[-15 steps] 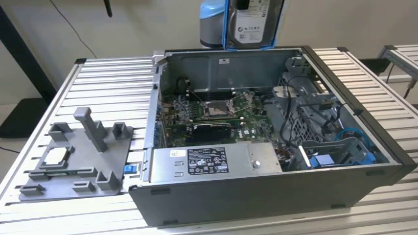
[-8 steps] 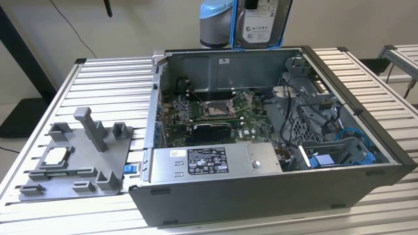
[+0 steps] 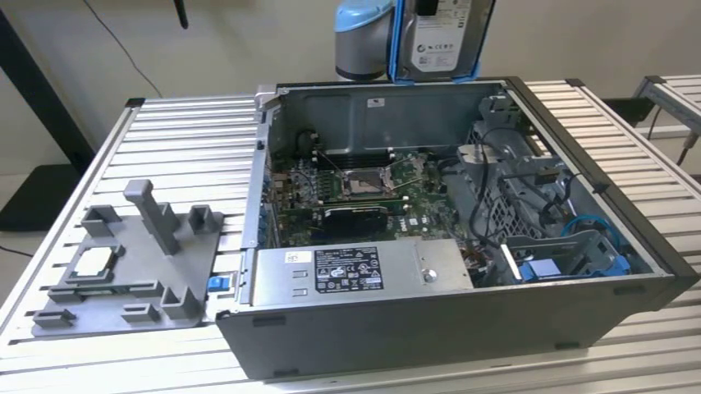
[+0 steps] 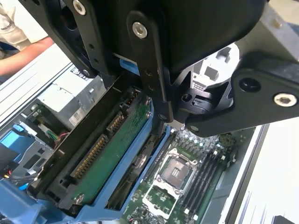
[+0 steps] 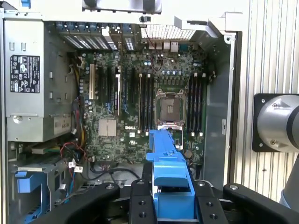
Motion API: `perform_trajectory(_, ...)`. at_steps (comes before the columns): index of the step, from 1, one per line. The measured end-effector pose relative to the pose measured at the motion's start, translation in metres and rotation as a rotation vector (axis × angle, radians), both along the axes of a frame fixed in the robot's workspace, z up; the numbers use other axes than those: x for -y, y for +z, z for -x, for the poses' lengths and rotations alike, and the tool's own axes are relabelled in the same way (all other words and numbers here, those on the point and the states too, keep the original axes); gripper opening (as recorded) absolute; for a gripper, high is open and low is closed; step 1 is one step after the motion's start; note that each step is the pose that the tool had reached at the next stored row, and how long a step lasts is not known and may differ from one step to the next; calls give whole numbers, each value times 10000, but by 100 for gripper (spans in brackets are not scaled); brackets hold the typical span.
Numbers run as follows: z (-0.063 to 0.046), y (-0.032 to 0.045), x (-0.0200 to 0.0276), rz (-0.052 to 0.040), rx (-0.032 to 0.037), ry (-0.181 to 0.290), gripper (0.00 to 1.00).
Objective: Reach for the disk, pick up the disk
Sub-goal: 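Pick up the disk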
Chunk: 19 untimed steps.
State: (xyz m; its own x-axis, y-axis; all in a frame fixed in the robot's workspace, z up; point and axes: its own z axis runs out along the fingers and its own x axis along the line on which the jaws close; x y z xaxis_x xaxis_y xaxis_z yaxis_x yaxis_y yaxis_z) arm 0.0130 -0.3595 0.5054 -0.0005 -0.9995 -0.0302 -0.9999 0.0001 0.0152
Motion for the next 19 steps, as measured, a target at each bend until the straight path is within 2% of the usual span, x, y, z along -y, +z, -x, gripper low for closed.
perform_trajectory(11, -20, 0, 0, 0, 0, 0, 0)
perform_trajectory(15, -90, 0, 0, 0, 0, 0, 0)
perform_trajectory(19, -210, 0, 0, -1, -1, 0, 0)
